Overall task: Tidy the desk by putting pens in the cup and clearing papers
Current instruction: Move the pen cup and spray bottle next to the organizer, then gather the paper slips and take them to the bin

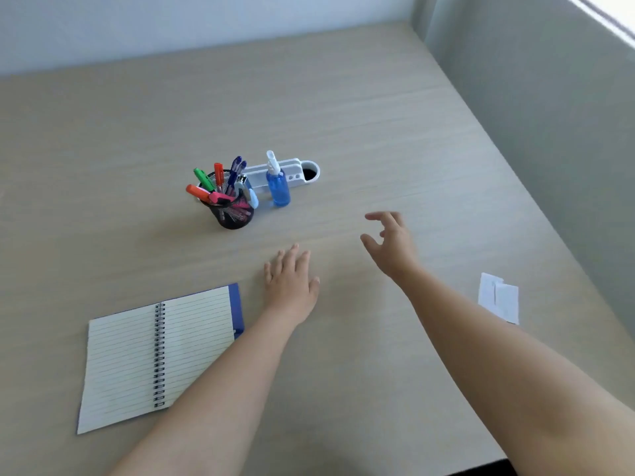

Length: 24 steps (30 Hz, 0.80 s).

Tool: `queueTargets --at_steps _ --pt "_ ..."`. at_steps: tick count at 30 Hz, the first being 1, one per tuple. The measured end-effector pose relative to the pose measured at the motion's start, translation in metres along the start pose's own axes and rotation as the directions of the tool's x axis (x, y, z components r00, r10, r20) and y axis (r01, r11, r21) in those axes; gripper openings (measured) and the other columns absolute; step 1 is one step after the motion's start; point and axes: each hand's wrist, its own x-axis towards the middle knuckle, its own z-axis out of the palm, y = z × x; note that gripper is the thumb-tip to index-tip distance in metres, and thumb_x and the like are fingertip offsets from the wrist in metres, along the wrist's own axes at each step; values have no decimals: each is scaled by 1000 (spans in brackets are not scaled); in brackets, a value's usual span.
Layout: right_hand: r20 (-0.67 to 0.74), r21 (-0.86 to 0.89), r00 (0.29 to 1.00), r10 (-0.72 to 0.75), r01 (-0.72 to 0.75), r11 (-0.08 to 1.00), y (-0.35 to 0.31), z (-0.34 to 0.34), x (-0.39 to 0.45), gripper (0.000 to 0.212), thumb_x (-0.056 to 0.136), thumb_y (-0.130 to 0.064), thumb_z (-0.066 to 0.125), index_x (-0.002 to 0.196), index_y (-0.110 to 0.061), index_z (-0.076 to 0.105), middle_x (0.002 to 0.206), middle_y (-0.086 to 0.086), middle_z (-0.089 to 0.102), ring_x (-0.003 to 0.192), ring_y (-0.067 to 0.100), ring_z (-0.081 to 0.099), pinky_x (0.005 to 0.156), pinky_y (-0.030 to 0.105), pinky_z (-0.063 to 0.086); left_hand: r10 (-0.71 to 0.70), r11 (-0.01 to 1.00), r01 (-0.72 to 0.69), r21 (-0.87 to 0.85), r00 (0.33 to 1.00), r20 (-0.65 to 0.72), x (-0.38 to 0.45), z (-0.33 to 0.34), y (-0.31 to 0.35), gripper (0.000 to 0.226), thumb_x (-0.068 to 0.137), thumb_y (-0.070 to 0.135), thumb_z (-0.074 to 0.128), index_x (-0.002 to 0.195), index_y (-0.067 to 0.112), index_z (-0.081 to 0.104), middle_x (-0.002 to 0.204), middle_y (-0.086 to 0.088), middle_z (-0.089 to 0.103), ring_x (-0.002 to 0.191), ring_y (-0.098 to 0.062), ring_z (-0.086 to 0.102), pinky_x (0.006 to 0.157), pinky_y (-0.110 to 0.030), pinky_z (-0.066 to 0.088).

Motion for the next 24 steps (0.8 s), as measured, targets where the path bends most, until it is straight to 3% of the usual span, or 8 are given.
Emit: queueTargets --at_steps 5,11,16,19,24 --pt "-133 14 984 117 -116 993 65 -55 -42 30 86 -19 62 116 -25 59 125 -4 46 105 20 53 85 27 42 184 983 -184 5 983 -11 0 9 72 59 93 39 51 148 22 37 157 -5 33 144 -28 28 118 -37 19" --pt "-240 15 925 293 -299 954 130 -116 -71 37 84 -15 59 119 -27 57 127 1 46 117 24 47 88 28 39 326 945 -327 15 945 24 2 15 147 54 89 40 56 140 23 47 142 -4 48 134 -27 38 111 -34 29" --pt "-86 -171 906 414 -423 890 165 -155 -87 64 80 -12 60 138 -28 39 133 5 50 123 29 39 96 37 40 437 895 -445 31 888 142 7 21 199 57 90 44 56 142 24 44 143 -2 45 138 -26 33 111 -36 29" --pt "18 -249 913 408 -392 886 178 -167 -92 77 79 -8 60 144 -31 28 138 3 47 126 29 34 103 38 36 475 869 -494 19 844 248 10 26 230 61 91 48 54 146 24 41 150 0 36 141 -25 28 114 -39 27" --pt "130 -338 930 342 -283 898 189 -174 -85 82 77 -11 62 146 -35 24 144 -5 42 126 27 34 106 41 37 515 834 -550 51 807 288 22 29 275 67 88 43 59 148 26 35 156 1 25 142 -27 24 114 -42 26"
